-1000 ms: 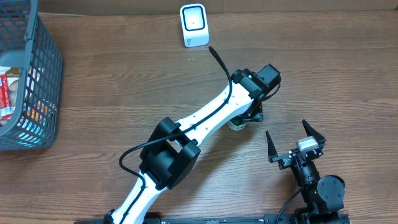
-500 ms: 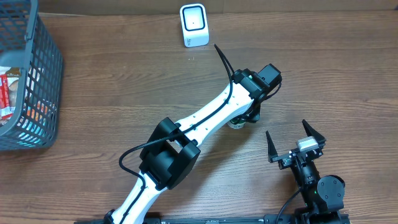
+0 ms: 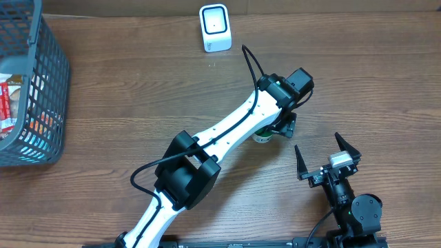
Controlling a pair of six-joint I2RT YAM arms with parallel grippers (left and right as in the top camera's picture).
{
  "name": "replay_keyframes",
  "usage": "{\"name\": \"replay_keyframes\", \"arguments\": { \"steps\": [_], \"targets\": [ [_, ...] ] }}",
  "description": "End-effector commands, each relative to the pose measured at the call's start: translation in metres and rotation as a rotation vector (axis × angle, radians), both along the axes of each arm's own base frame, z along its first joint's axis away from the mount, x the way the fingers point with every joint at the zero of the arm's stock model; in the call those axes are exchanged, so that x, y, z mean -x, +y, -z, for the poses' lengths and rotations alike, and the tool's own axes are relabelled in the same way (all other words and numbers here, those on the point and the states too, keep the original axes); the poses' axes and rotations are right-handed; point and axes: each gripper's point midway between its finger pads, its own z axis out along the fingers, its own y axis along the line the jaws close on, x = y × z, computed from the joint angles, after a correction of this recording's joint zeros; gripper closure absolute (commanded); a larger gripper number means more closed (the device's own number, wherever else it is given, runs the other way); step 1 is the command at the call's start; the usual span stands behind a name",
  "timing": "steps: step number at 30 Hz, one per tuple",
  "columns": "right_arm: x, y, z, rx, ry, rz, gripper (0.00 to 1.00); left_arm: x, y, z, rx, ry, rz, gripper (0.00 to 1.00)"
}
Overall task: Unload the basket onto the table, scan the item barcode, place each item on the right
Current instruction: 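Lower the jar onto the table and open the left gripper, then move the left gripper back over the grey basket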
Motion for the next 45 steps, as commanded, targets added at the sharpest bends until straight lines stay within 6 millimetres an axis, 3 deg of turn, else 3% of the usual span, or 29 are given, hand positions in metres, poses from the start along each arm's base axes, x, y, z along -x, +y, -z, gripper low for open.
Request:
{"name": "replay_keyframes", "arguments": {
  "steps": [1,7,15,26,33,37,41,45],
  "targets": [
    [0.000,0.000,0.002,0.000,-0.002,0.002,0.00,-0.017,0.009,-0.034,0.006,-0.081,-0.017,0.00],
    [0.000,0.000,0.002,0.000,-0.002,0.001,0.00,-0.036,0.039,-0.070,-0.024,-0.144,-0.077,0.00],
    [0.000,0.000,0.002,0.000,-0.002,0.002,0.00,-0.076,0.106,-0.121,-0.069,-0.242,-0.218,0.00],
    [0.000,0.000,0.002,0.000,-0.002,0.002,0.00,-0.117,0.158,-0.181,0.002,-0.372,-0.308,0.00],
    [0.000,0.000,0.002,0.000,-0.002,0.002,0.00,-0.129,0.182,-0.185,-0.006,-0.390,-0.351,0.00],
    [0.000,0.000,0.002,0.000,-0.002,0.002,0.00,-0.140,0.206,-0.187,-0.010,-0.402,-0.404,0.00],
    [0.000,0.000,0.002,0.000,-0.002,0.002,0.00,-0.152,0.250,-0.211,-0.016,-0.467,-0.442,0.00],
    [0.000,0.000,0.002,0.000,-0.002,0.001,0.00,-0.150,0.329,-0.282,0.029,-0.641,-0.610,0.00]
  ]
}}
